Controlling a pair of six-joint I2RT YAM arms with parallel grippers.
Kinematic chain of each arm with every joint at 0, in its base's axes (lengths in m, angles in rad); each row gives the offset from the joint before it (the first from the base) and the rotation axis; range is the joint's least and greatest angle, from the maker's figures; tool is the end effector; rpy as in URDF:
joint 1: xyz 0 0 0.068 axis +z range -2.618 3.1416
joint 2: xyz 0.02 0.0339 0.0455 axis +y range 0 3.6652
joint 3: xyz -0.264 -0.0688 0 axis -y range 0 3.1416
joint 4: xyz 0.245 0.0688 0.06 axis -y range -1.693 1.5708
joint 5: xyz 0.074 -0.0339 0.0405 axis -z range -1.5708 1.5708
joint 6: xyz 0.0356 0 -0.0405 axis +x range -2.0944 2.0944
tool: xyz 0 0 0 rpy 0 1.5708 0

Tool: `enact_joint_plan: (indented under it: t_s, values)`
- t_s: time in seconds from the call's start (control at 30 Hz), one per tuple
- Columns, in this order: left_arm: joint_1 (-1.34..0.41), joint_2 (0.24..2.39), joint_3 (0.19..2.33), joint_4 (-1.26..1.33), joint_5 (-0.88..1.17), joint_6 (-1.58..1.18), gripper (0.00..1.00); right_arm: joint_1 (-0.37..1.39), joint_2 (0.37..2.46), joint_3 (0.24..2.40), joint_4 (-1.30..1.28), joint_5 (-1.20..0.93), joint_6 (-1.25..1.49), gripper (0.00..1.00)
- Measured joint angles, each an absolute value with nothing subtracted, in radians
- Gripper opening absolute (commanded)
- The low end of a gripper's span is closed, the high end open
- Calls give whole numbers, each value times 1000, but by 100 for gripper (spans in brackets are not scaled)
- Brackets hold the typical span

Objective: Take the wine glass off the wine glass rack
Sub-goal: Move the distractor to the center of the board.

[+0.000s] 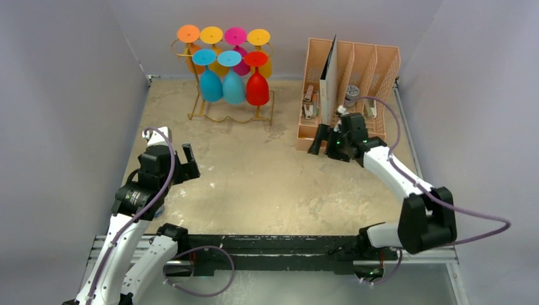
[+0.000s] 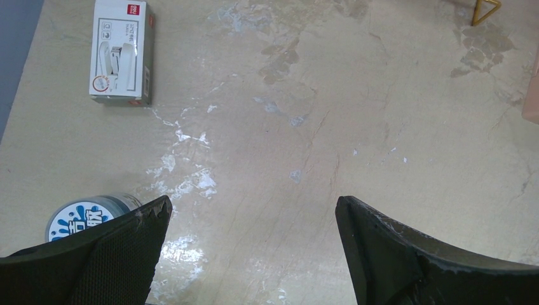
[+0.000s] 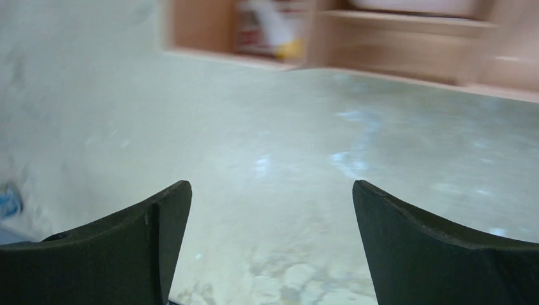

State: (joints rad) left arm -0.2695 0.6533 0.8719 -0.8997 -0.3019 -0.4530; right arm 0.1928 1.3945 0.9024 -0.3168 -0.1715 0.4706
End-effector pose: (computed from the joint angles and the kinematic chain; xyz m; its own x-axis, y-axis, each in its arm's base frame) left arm 0.1189 -0.0219 0.3177 -0.5595 -0.2790 -0.7805 -0.2373 0.9562 -0.1717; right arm 0.2867 0.0622 0.2316 -0.7710 0.3047 -0.5593 0.0507 0.9047 0.4230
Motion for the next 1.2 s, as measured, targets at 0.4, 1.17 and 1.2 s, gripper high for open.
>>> enact_joint_plan:
  t_s: [0.4, 1.17, 1.2]
  values:
    - [-268, 606, 872, -902, -327, -454, 100, 607, 1576, 1165, -295, 0, 468, 96]
    - [-264, 575, 872, -907, -352, -454, 100, 593, 2099, 1626, -461, 283, 394, 99]
    - [-264, 575, 872, -907, -352, -454, 100, 578, 2111, 1639, -467, 279, 392, 99]
